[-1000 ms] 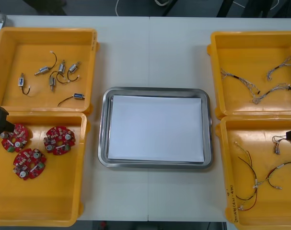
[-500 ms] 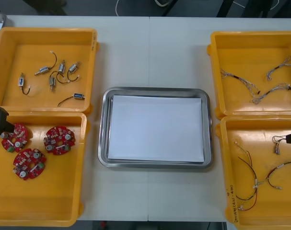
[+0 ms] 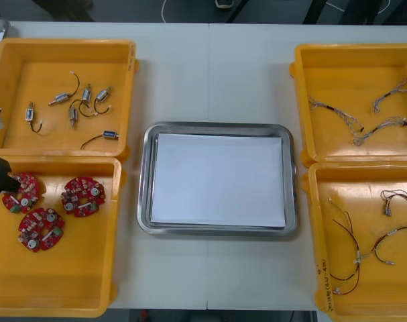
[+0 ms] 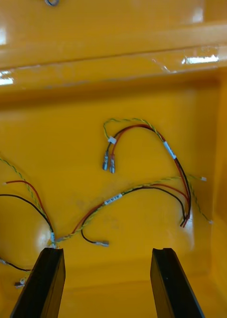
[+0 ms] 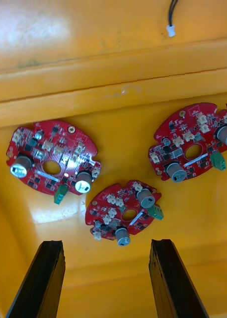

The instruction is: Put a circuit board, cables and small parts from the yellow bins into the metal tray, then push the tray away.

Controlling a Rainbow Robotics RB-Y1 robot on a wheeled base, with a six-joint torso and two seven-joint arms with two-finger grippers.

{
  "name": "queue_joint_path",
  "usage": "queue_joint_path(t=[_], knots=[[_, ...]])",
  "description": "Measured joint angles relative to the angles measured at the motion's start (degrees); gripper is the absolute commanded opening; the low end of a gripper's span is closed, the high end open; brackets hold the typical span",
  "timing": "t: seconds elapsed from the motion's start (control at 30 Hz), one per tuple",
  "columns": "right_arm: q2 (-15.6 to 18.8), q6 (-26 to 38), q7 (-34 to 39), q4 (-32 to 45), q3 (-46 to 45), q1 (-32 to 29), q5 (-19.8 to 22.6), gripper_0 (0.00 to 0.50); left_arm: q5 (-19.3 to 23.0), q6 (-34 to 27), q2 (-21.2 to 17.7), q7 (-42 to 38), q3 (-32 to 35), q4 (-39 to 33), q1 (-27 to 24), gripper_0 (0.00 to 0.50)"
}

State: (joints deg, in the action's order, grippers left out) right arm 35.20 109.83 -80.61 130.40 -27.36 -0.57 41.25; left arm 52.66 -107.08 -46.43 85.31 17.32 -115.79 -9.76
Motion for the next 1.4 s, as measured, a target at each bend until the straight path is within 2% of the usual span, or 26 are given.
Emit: queue_joint_path(t=[0.47, 0.77, 0.93, 1.07, 1.4], knots=[[2.72, -0.73, -4.13, -0.23, -2.49, -4.24, 1.62, 0.5, 1.69, 8.67, -0.38, 1.35, -0.03, 1.62, 3.23, 0.5], [4.55, -10.27, -7.67, -6.01, -2.7, -5.8, 4.9, 0.5, 2.68, 13.47, -0.77, 4.03, -0.34, 8.55, 3.44, 0.5], [4.98, -13.18, -7.95, -8.42, -3.28, -6.01, 5.09, 0.5, 3.28, 14.63, -0.77, 12.62, -0.37, 11.63, 3.44, 0.5], [5.74, -16.22, -11.0, -11.02, -3.28, -6.06, 5.69, 0.5, 4.17, 16.51, -0.78, 17.95, -0.9, 14.18, 3.44, 0.5], [7.02, -20.97, -12.56, -12.61, 0.41, -6.1, 5.6, 0.5, 4.44, 19.11, -1.25, 18.2, -5.28, 15.65, 3.44, 0.5]])
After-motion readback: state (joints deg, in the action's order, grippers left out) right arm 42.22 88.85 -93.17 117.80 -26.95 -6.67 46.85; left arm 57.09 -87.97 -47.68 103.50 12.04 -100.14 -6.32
